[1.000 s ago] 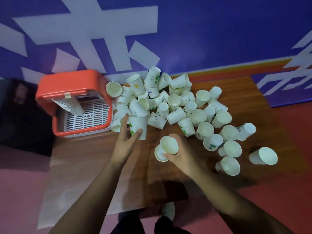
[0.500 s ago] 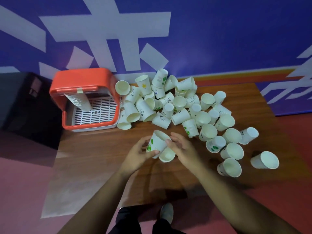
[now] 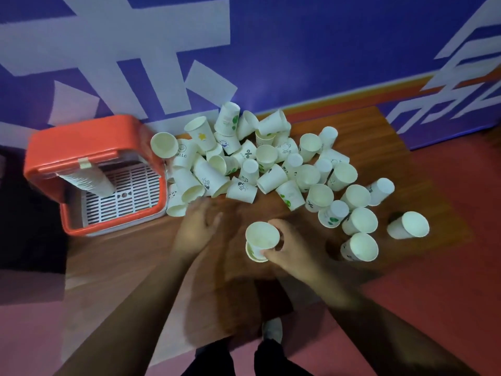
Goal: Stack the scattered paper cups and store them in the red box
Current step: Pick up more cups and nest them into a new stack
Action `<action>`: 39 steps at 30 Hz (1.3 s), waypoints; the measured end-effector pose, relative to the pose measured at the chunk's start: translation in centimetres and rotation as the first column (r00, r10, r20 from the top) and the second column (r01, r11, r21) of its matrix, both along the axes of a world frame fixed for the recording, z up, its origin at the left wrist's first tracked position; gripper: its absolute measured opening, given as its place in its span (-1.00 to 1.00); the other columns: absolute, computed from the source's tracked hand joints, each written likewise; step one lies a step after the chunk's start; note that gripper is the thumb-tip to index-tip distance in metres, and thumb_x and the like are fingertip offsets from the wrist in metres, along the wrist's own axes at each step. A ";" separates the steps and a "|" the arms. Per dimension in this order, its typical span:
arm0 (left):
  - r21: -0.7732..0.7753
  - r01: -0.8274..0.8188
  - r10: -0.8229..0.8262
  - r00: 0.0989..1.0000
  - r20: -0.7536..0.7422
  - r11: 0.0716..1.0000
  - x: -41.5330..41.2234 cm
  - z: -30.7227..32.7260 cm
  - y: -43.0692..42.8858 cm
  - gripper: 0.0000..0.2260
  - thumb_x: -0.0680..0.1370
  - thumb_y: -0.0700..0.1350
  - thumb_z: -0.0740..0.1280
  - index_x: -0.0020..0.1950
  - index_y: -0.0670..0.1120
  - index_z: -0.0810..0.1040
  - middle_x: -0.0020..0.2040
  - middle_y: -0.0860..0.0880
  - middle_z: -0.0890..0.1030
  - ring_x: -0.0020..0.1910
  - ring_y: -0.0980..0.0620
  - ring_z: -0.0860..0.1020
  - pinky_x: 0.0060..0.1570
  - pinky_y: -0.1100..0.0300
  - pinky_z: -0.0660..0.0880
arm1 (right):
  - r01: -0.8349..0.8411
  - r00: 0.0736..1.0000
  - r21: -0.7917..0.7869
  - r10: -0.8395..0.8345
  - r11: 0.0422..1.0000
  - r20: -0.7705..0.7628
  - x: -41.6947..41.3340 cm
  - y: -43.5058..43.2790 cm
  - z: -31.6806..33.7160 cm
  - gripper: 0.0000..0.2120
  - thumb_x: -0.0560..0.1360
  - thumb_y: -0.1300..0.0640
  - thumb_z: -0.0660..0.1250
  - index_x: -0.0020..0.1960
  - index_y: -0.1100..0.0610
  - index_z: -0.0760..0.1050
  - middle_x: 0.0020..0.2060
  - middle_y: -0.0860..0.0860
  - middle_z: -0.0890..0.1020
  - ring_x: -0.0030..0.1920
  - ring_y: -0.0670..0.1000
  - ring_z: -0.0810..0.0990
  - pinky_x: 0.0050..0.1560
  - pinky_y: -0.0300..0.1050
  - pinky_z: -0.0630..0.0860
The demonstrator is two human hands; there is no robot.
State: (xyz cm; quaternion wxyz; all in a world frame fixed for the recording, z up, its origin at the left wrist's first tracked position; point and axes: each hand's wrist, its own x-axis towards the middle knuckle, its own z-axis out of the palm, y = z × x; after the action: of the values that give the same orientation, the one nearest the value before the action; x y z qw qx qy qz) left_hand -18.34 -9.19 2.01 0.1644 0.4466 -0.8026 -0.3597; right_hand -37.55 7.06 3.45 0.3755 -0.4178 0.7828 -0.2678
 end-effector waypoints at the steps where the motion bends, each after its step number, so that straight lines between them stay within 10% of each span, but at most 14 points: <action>1: -0.091 -0.035 0.038 0.998 0.039 0.995 0.1 0.0 -1.2 -0.73 0.57 -0.14 0.38 0.27 -0.07 0.56 0.19 -0.05 0.51 0.21 -0.02 0.47 0.24 0.02 0.47 | -0.025 0.999 0.009 0.025 1.000 -0.043 0.4 0.1 -0.4 -0.34 0.33 0.04 0.58 0.35 -0.05 0.37 0.24 -0.12 0.47 0.26 -0.11 0.44 0.22 -0.22 0.43; 5: -0.253 -0.114 0.154 0.977 0.146 0.961 -0.3 -0.8 -5.4 -0.55 0.49 -0.21 0.45 0.36 -0.20 0.50 0.26 -0.28 0.46 0.27 -0.29 0.43 0.28 -0.16 0.44 | -0.106 0.974 0.033 0.111 0.994 -0.195 1.6 0.3 -1.9 -0.29 0.35 -0.03 0.55 0.41 -0.02 0.31 0.31 -0.05 0.43 0.32 -0.02 0.39 0.31 -0.12 0.39; 17: 0.101 -0.187 0.129 0.899 0.418 0.977 -1.8 -3.2 -8.4 -0.42 0.61 0.16 0.30 0.59 0.09 0.23 0.46 -0.38 0.24 0.47 -0.35 0.26 0.45 -0.18 0.24 | -0.059 0.990 0.182 0.081 0.982 -0.119 -0.4 -1.4 -1.0 -0.28 0.43 -0.17 0.45 0.48 0.03 0.27 0.39 -0.01 0.33 0.43 0.02 0.32 0.31 -0.17 0.28; 21: 0.159 -0.227 0.163 0.927 0.339 0.961 -1.9 -3.5 -8.4 -0.52 0.60 0.09 0.34 0.50 0.06 0.39 0.42 -0.32 0.28 0.42 -0.29 0.35 0.42 -0.11 0.30 | 0.086 0.993 0.121 -0.075 0.989 -0.092 -1.8 -3.2 -1.2 -0.43 0.50 -0.13 0.39 0.41 0.09 0.36 0.33 0.06 0.37 0.32 0.03 0.43 0.31 -0.07 0.40; 26: 0.184 -0.193 0.114 0.922 0.370 0.964 -1.5 -4.6 -7.6 -0.56 0.62 0.09 0.30 0.48 0.00 0.42 0.40 -0.32 0.31 0.40 -0.31 0.36 0.41 -0.13 0.31 | 0.252 0.852 -0.015 -0.229 0.968 -0.471 -4.1 -5.8 -1.1 -0.57 0.51 0.07 0.37 0.32 0.21 0.45 0.23 0.18 0.46 0.19 0.19 0.51 0.02 -0.11 0.36; 39: 0.242 -0.168 0.080 0.938 0.337 0.956 -1.2 -6.9 -5.3 -0.59 0.62 -0.03 0.32 0.46 0.11 0.40 0.19 -0.20 0.33 0.07 -0.16 0.38 0.19 -0.02 0.42 | 0.117 0.858 0.262 0.036 0.958 -0.513 -7.0 -10.6 -4.6 -0.33 0.56 -0.02 0.26 0.58 -0.04 0.04 0.44 0.31 0.23 0.27 0.28 0.48 0.19 0.12 0.51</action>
State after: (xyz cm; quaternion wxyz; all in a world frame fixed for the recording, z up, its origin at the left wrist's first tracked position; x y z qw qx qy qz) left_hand -19.53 -14.53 -4.88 -0.0089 0.5677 -0.7327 -0.3752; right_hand -44.52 -3.59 -1.16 0.2040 -0.3988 0.8932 -0.0397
